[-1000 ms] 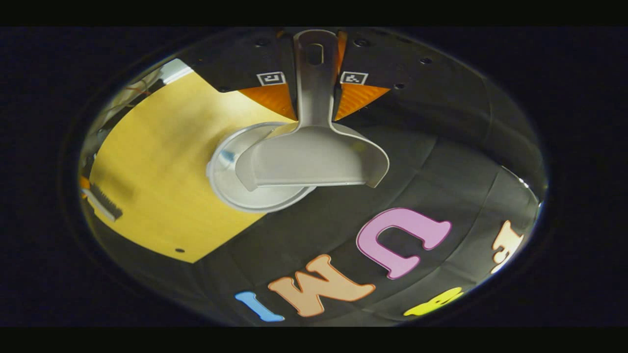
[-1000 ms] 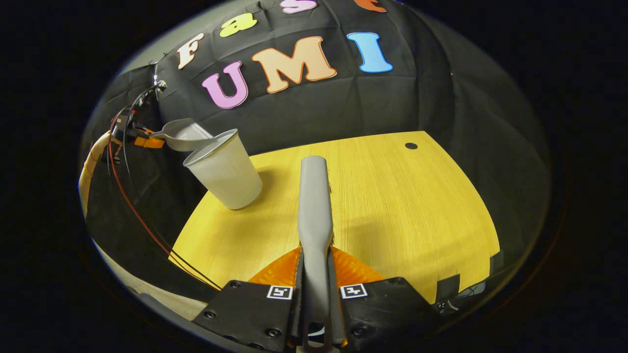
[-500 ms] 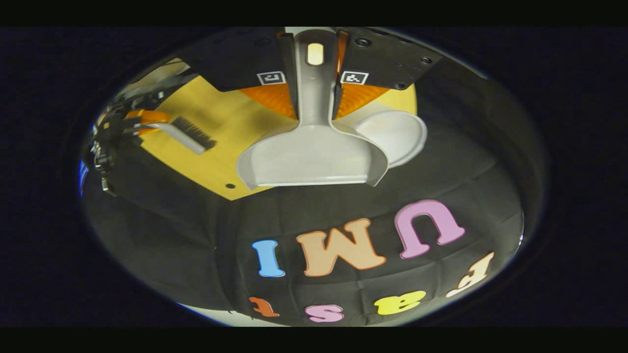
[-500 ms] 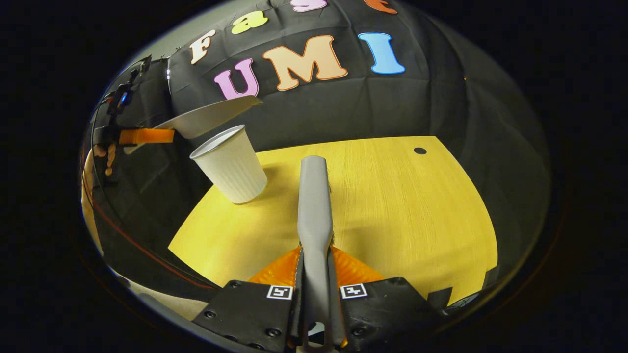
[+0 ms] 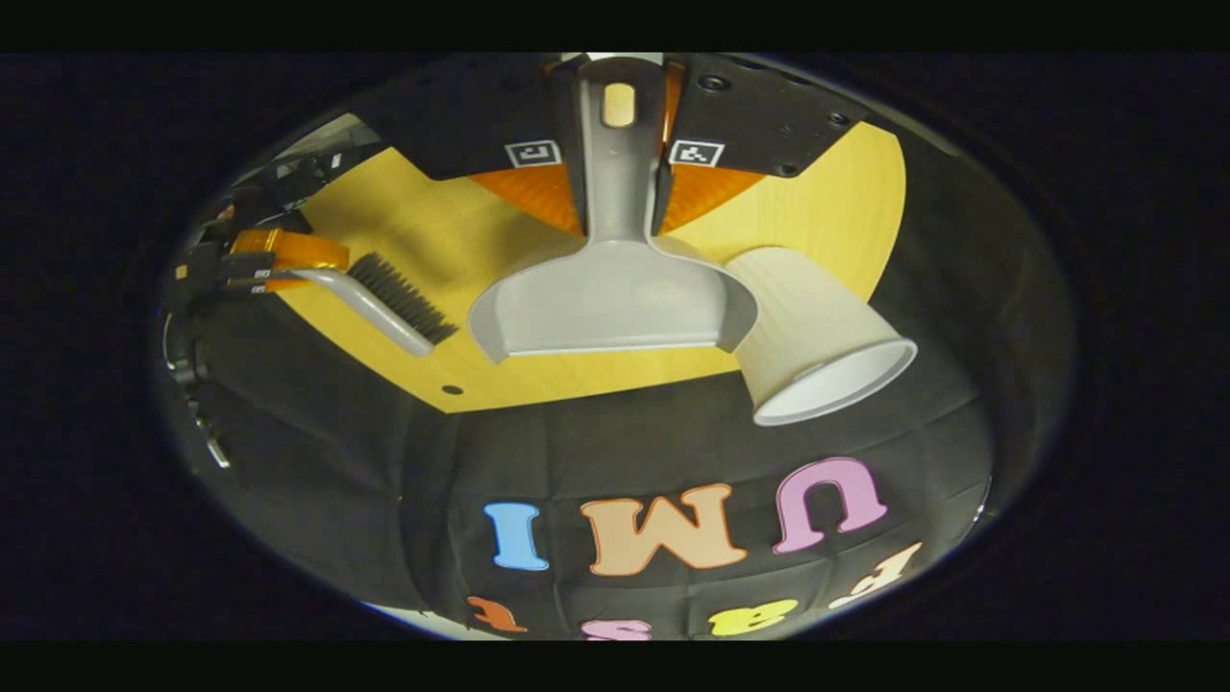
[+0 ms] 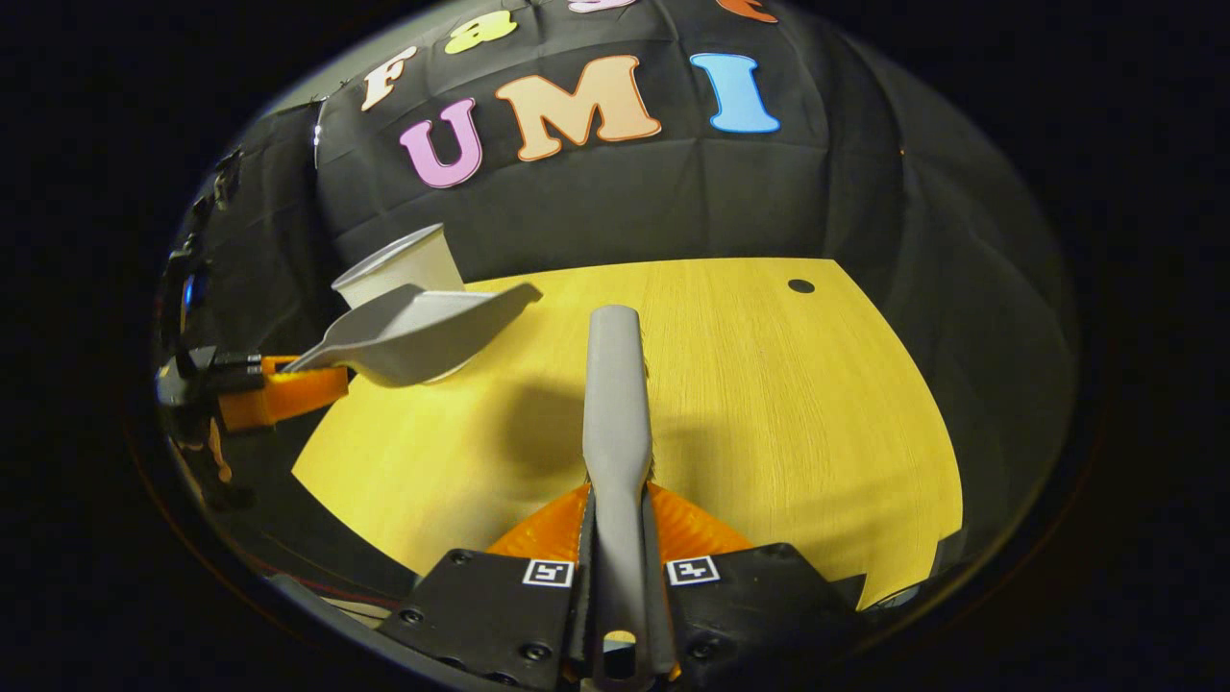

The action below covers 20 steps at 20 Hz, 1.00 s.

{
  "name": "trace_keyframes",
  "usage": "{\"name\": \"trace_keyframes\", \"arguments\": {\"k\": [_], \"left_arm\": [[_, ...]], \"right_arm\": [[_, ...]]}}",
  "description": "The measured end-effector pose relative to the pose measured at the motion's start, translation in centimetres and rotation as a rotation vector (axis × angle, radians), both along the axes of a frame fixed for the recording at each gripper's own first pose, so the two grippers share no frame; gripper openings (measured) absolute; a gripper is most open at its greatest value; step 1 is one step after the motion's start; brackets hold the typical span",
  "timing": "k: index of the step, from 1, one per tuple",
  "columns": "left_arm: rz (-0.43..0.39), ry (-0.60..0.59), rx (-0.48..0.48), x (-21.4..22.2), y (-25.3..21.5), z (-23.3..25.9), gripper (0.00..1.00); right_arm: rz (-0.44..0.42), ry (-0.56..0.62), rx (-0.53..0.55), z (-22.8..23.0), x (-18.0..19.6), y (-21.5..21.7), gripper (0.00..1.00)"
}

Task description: Pick up the small broom and dustpan from the desktop, sweep the trash into the dustpan with the broom, and then empty the trash into the garbage bin.

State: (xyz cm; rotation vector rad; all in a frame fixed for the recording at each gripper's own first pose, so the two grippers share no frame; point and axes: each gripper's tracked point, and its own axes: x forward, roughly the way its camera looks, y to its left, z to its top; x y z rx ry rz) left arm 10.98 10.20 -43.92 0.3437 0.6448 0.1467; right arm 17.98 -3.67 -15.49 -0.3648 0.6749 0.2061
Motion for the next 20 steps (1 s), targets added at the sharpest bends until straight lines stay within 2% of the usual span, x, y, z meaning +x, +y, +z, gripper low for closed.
{"name": "trace_keyframes", "arguments": {"k": [4, 6, 7, 9, 13, 16, 17, 18, 20], "left_arm": [[0.118, 0.027, -0.104, -0.7, 1.3, -5.4, 0.26], [0.161, 0.046, -0.106, -0.7, 2.6, -7.1, 0.27], [0.175, 0.051, -0.095, -0.8, 3.3, -7.9, 0.28], [0.184, 0.064, -0.062, -1.1, 4.3, -9.4, 0.26], [0.219, 0.082, -0.107, -0.4, 4.7, -11.4, 0.26], [0.206, 0.08, -0.068, 0.0, 4.7, -11.9, 0.29], [0.208, 0.081, -0.065, -0.2, 4.6, -11.9, 0.28], [0.207, 0.073, -0.067, -0.3, 4.6, -12.0, 0.28], [0.211, 0.073, -0.066, -0.6, 4.8, -12.4, 0.26]], "right_arm": [[-0.038, 0.05, -0.008, -4.4, 1.4, 0.3, 0.2], [-0.069, 0.078, 0.0, -6.0, 2.2, 0.4, 0.17], [-0.077, 0.078, -0.009, -6.6, 2.9, 0.3, 0.2], [-0.088, 0.069, -0.033, -7.1, 3.9, 0.5, 0.2], [-0.107, 0.096, -0.071, -9.2, 4.6, 1.4, 0.2], [-0.111, 0.108, -0.088, -10.7, 5.6, 1.2, 0.2], [-0.111, 0.115, -0.092, -10.7, 5.4, 1.1, 0.2], [-0.108, 0.113, -0.091, -10.7, 5.5, 1.2, 0.17], [-0.106, 0.114, -0.087, -10.4, 5.6, 1.3, 0.2]]}}
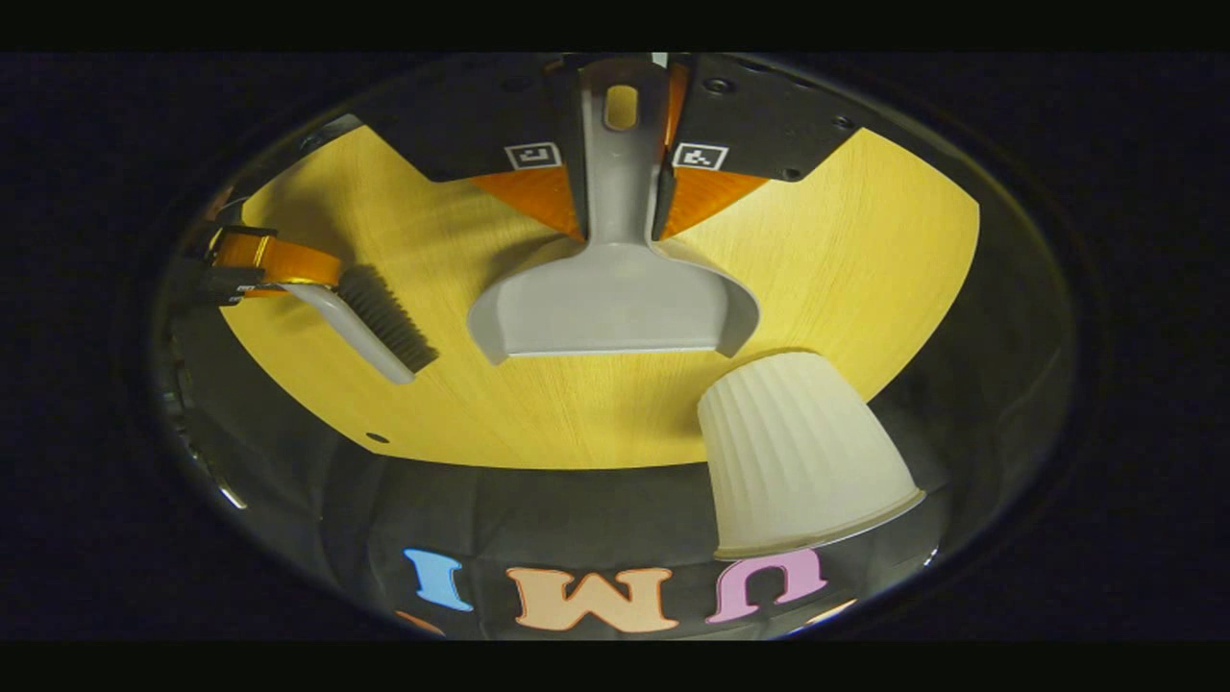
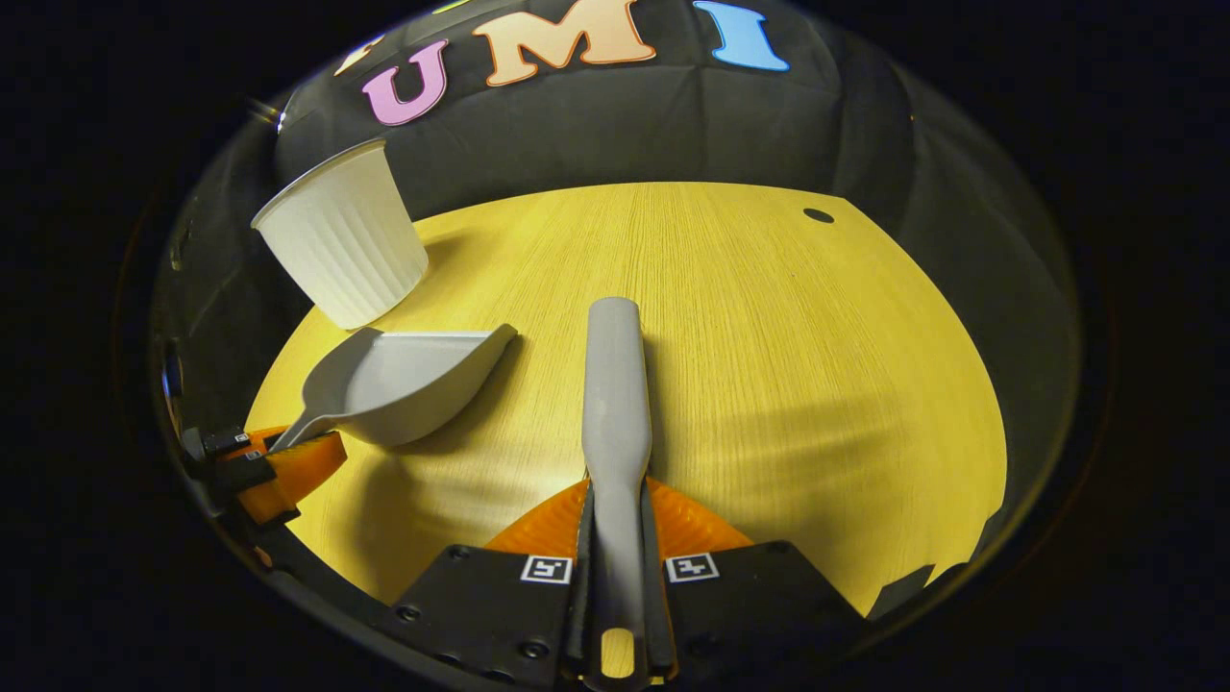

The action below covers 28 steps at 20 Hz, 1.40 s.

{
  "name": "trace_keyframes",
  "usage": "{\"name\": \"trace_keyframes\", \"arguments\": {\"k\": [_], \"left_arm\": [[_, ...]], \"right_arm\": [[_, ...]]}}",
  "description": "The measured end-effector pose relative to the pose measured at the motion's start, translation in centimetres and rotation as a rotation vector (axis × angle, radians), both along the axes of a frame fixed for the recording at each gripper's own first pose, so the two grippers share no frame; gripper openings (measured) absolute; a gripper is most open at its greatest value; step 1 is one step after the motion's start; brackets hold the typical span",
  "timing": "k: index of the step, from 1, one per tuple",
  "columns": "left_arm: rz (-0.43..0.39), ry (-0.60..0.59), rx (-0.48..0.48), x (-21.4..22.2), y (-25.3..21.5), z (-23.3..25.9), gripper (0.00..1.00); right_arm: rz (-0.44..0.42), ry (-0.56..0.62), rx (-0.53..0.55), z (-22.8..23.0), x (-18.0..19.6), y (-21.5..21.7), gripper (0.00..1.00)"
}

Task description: Pick up the small broom and dustpan from the desktop, sweep the trash into the dustpan with the broom, and then empty the trash into the garbage bin.

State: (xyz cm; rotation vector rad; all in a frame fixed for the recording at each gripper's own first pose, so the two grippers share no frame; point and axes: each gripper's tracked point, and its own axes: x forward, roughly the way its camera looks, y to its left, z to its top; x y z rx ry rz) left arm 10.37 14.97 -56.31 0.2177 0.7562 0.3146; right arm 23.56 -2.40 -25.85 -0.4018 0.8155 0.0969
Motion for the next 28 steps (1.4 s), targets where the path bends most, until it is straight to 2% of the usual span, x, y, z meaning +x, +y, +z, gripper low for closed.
{"name": "trace_keyframes", "arguments": {"k": [4, 6, 8, 9, 10, 11, 12, 13, 14, 15, 17, 18, 21, 23, 26, 28], "left_arm": [[0.013, 0.034, -0.011, -0.8, 0.5, -1.6, 0.31], [0.017, 0.024, -0.028, -0.6, 0.5, -1.7, 0.3], [0.002, -0.003, -0.028, -0.3, 0.2, -1.4, 0.35], [-0.011, -0.01, -0.024, -0.1, 0.0, -1.2, 0.41], [-0.021, -0.012, -0.018, 0.0, -0.1, -1.0, 0.59], [-0.026, -0.013, -0.009, -0.2, -0.3, -0.9, 0.76], [-0.029, -0.016, -0.004, -0.2, -0.3, -0.8, 0.8], [-0.03, -0.021, -0.004, -0.2, -0.4, -0.7, 0.82], [-0.033, -0.025, -0.008, -0.2, -0.5, -0.7, 0.82], [-0.034, -0.034, -0.012, -0.2, -0.6, -0.7, 0.84], [-0.035, -0.05, 0.0, -0.2, -0.4, -0.2, 0.88], [-0.035, -0.054, 0.008, -0.4, -0.3, 0.0, 0.89], [-0.041, -0.09, 0.023, -0.5, -0.5, 1.7, 0.89], [-0.051, -0.158, 0.03, -0.5, -1.0, 3.8, 0.89], [-0.069, -0.27, 0.043, -0.9, -2.1, 7.7, 0.88], [-0.089, -0.324, 0.063, -1.6, -3.2, 10.4, 0.88]], "right_arm": [[-0.005, 0.04, 0.023, -0.3, -0.7, -0.6, 0.21], [-0.01, 0.04, 0.044, 0.3, -1.1, -0.8, 0.22], [-0.012, 0.051, 0.052, -0.1, -1.3, -1.0, 0.23], [-0.016, 0.06, 0.053, -0.6, -1.4, -0.9, 0.24], [-0.018, 0.068, 0.056, -0.7, -1.6, -0.8, 0.24], [-0.015, 0.069, 0.062, -0.6, -1.7, -1.0, 0.3], [-0.01, 0.071, 0.064, -0.5, -2.0, -0.9, 0.36], [-0.001, 0.077, 0.071, -0.5, -2.5, -0.8, 0.58], [0.005, 0.088, 0.075, -0.5, -2.8, -0.6, 0.6], [0.01, 0.088, 0.078, -0.7, -2.8, -0.4, 0.75], [0.019, 0.063, 0.077, -0.3, -2.8, -0.4, 0.91], [0.02, 0.051, 0.081, 0.2, -2.8, -0.2, 0.94], [0.018, 0.018, 0.095, 1.5, -3.1, 0.0, 0.93], [0.024, -0.022, 0.106, 3.2, -3.3, 0.4, 0.93], [0.051, -0.115, 0.142, 7.4, -4.5, 1.7, 0.93], [0.089, -0.217, 0.162, 12.3, -5.7, 2.8, 0.93]]}}
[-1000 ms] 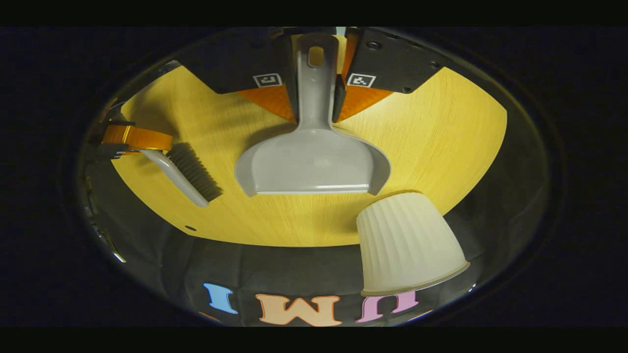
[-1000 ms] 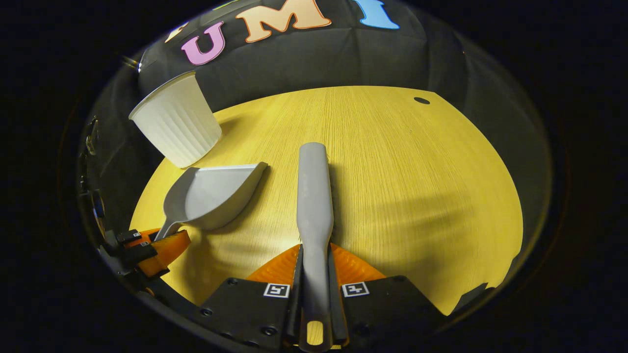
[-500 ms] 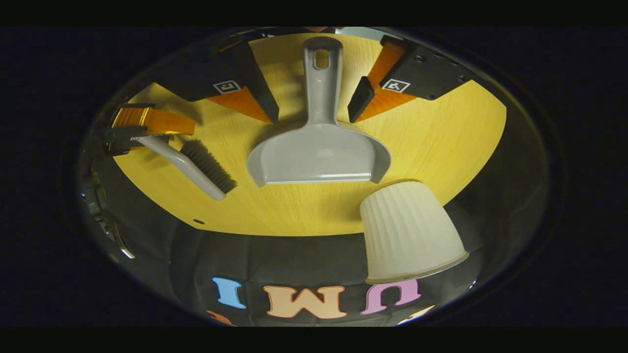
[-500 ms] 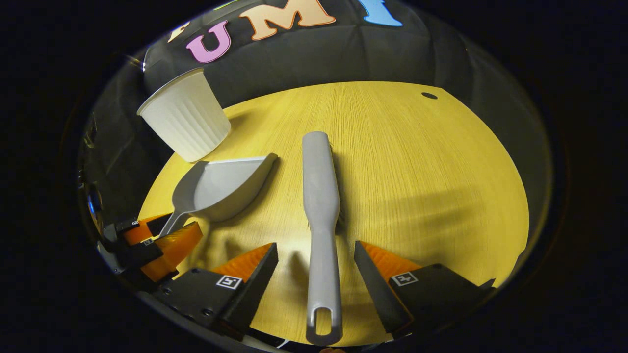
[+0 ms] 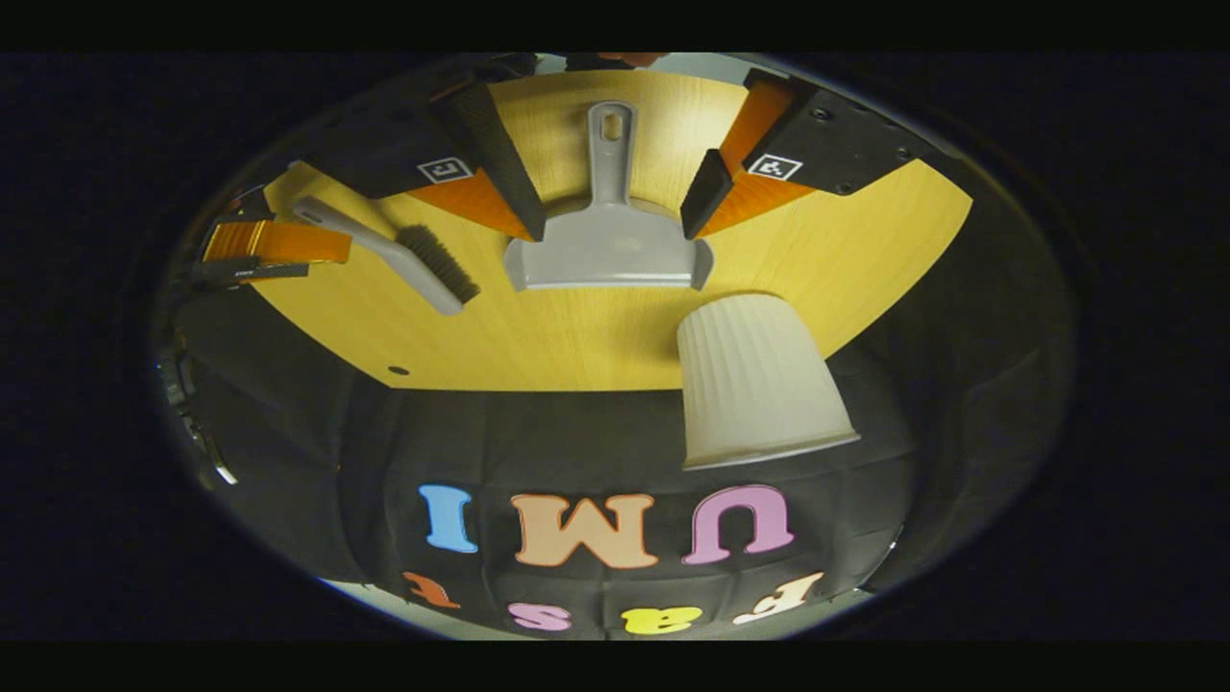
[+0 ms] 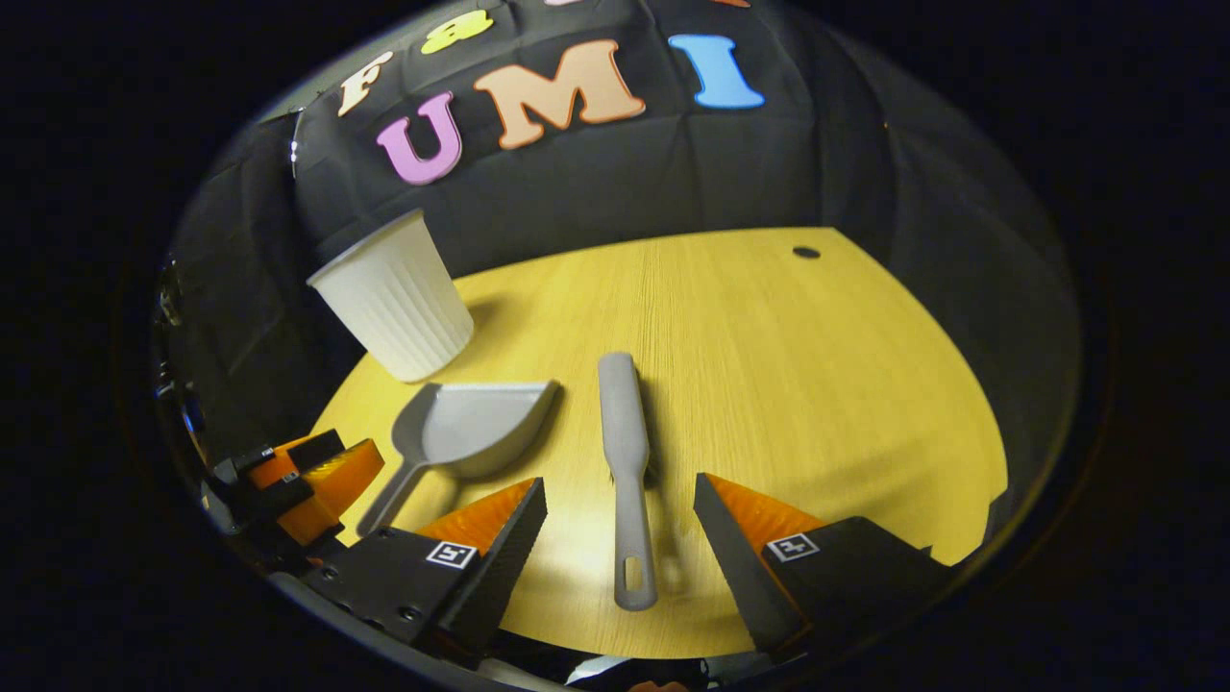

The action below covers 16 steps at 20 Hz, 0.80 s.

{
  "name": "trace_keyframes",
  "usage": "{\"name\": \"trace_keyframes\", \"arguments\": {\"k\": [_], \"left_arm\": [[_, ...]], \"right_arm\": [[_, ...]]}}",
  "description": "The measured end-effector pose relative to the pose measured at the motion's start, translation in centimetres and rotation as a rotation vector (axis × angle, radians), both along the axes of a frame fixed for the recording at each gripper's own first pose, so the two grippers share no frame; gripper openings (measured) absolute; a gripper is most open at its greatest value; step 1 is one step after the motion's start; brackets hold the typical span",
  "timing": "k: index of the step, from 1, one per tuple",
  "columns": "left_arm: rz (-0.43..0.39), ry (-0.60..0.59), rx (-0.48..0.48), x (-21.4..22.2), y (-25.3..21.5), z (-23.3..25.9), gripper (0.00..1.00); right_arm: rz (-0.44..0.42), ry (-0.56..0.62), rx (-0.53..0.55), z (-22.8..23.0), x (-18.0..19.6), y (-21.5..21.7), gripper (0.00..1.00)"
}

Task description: Pick up the small broom and dustpan from the desktop, sweep the trash into the dustpan with the broom, and then empty the trash into the garbage bin.

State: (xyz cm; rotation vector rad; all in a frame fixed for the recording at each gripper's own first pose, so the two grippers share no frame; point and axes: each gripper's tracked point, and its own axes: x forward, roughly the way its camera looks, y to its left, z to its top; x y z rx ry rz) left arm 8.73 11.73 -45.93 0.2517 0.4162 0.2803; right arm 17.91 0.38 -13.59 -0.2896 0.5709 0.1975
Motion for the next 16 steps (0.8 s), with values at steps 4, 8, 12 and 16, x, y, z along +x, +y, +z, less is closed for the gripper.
{"name": "trace_keyframes", "arguments": {"k": [4, 8, 12, 16], "left_arm": [[-0.067, -0.138, 0.059, -0.4, -2.6, 7.3, 0.88], [-0.112, -0.301, 0.076, -1.5, -4.6, 14.8, 0.87], [-0.126, -0.358, 0.084, -3.2, -4.0, 16.4, 0.89], [-0.106, -0.324, 0.041, -3.9, -2.6, 14.7, 0.89]], "right_arm": [[0.07, -0.232, 0.092, 8.0, -2.7, 3.2, 0.92], [0.107, -0.452, 0.094, 15.0, -8.2, 5.1, 0.92], [0.12, -0.518, 0.052, 14.1, -11.0, 6.6, 0.92], [0.126, -0.431, 0.088, 10.1, -11.9, 8.0, 0.92]]}}
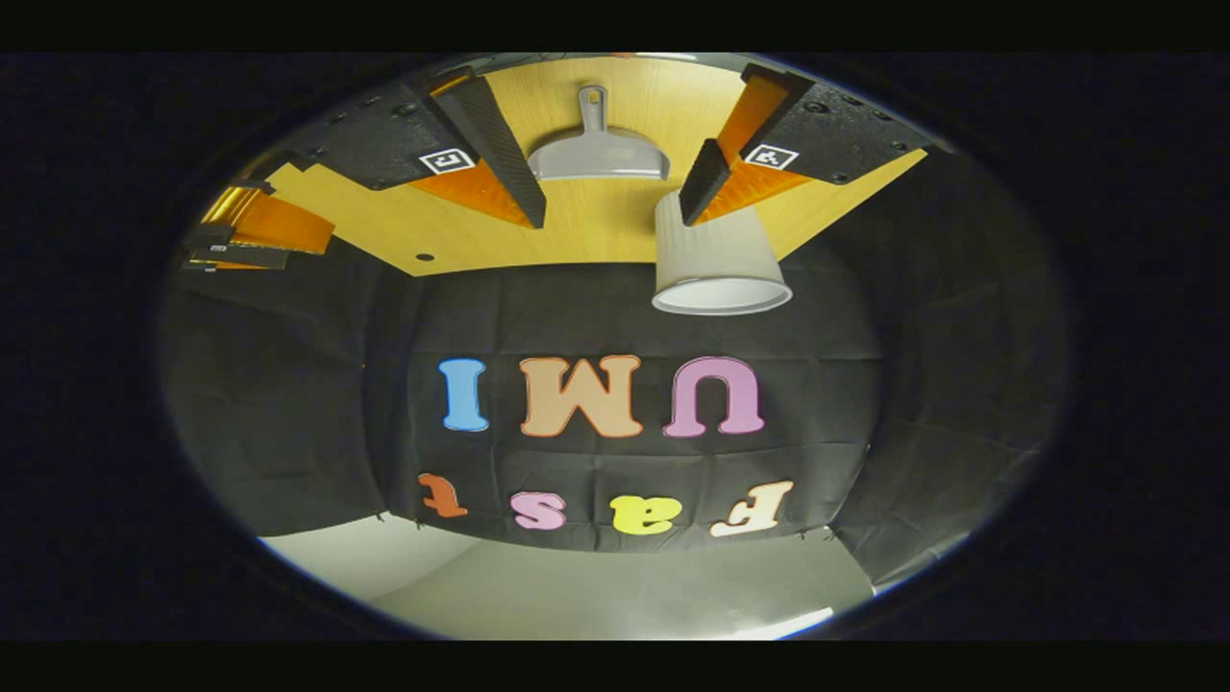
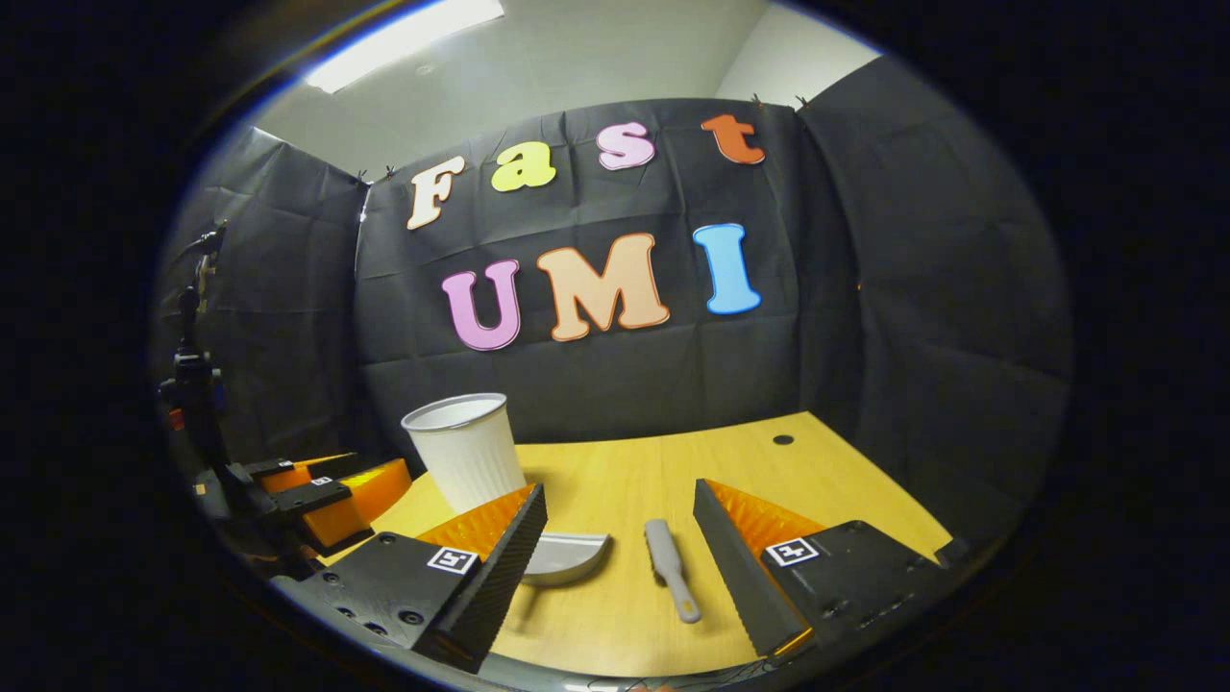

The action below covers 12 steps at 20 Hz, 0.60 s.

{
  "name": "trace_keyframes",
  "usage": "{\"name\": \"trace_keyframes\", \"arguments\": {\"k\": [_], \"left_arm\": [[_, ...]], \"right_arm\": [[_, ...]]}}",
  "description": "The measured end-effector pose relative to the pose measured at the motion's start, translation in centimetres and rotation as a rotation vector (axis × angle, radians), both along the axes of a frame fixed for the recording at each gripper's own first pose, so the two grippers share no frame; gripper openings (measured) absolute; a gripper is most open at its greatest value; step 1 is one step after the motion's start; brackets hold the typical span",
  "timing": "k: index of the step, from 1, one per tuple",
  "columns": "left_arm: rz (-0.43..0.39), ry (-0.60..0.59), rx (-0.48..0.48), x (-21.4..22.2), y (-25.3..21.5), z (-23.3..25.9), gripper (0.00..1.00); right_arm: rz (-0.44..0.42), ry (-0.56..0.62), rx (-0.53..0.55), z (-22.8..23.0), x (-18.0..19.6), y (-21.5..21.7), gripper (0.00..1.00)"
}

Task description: Pick up the small broom and dustpan from the desktop, sweep the trash into the dustpan with the broom, and then empty the trash into the garbage bin.

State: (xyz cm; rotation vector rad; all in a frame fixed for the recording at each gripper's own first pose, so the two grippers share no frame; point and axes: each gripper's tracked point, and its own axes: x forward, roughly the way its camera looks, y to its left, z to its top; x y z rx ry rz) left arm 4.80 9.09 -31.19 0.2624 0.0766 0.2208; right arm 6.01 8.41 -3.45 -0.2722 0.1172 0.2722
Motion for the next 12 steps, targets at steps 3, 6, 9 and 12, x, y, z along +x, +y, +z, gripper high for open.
{"name": "trace_keyframes", "arguments": {"k": [3, 6, 9, 12], "left_arm": [[0.015, 0.031, -0.022, -0.1, 1.4, -1.0, 0.89], [0.016, 0.065, -0.063, -0.2, 2.0, -2.1, 0.86], [0.019, 0.077, -0.084, -0.1, 2.6, -2.5, 0.87], [0.016, 0.101, -0.079, 0.4, 2.8, -3.2, 0.86]], "right_arm": [[-0.002, 0.036, -0.001, -0.9, -0.1, 0.5, 0.92], [-0.01, 0.034, 0.01, -0.9, -0.3, 0.8, 0.92], [-0.024, 0.028, 0.008, -0.9, 0.0, 0.6, 0.92], [-0.043, 0.029, 0.013, -0.8, 0.1, 0.0, 0.92]]}}
